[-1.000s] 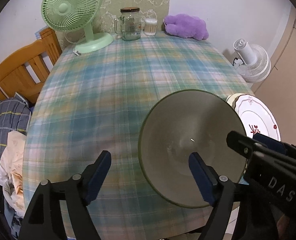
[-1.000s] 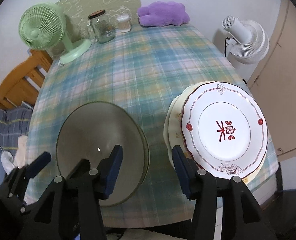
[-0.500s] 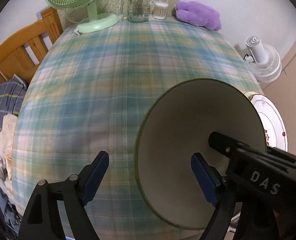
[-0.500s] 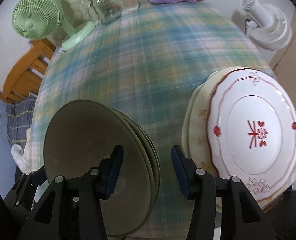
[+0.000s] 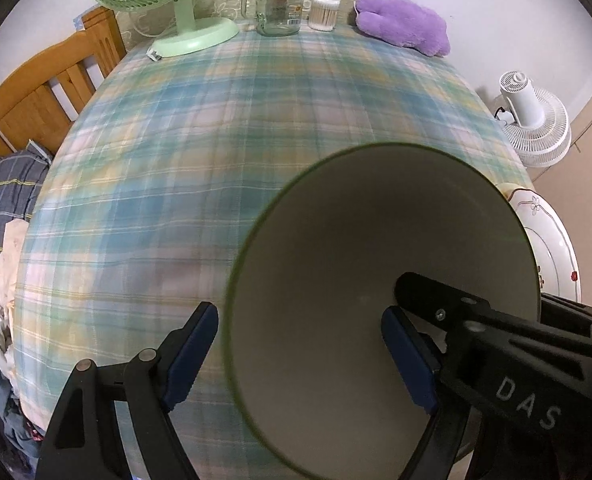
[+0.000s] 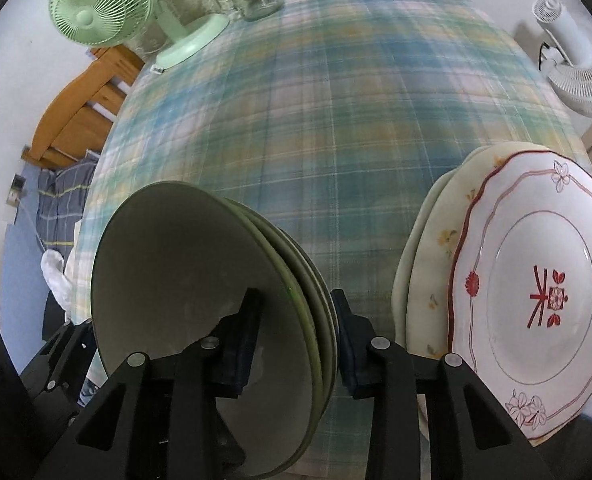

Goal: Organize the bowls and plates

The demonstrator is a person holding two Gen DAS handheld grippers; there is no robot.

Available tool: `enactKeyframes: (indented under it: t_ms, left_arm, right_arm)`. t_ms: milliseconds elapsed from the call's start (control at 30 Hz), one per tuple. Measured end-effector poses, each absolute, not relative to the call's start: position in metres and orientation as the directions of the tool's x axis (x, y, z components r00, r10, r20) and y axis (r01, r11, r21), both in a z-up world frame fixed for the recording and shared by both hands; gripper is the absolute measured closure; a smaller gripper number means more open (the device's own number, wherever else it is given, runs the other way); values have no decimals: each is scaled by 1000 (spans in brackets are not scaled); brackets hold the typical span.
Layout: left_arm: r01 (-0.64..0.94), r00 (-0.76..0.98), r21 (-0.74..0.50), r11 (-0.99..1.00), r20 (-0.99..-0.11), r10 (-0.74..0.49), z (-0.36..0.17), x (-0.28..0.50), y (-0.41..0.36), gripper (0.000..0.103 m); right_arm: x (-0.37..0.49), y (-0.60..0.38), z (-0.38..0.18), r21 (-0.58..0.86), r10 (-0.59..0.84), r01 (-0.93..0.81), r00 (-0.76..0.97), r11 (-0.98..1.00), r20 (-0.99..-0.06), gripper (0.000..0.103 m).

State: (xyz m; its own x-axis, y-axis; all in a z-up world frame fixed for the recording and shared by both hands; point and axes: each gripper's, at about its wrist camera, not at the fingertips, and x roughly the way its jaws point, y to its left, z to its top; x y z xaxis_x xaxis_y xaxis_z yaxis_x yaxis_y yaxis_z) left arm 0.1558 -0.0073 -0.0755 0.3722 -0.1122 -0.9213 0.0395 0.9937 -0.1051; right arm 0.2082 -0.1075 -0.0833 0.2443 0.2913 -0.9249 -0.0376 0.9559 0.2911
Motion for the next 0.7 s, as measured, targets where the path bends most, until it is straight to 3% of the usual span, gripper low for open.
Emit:
enactKeyframes:
  t_ms: [167, 267, 700]
  left_arm:
    - [46, 373, -157, 987, -914, -163, -78, 158, -4, 21]
    - [84, 389, -194, 977, -897, -211, -75, 158, -5, 37]
    - [198, 353, -233, 952, -889, -291, -67, 154, 3, 38]
  right_arm:
    - [208, -108, -84, 294, 297, -50, 244, 955, -923, 66]
    - [210, -104, -83, 280, 283, -52, 258, 959, -924, 65]
    - [197, -93, -73, 227, 204, 50, 288, 973, -936, 64]
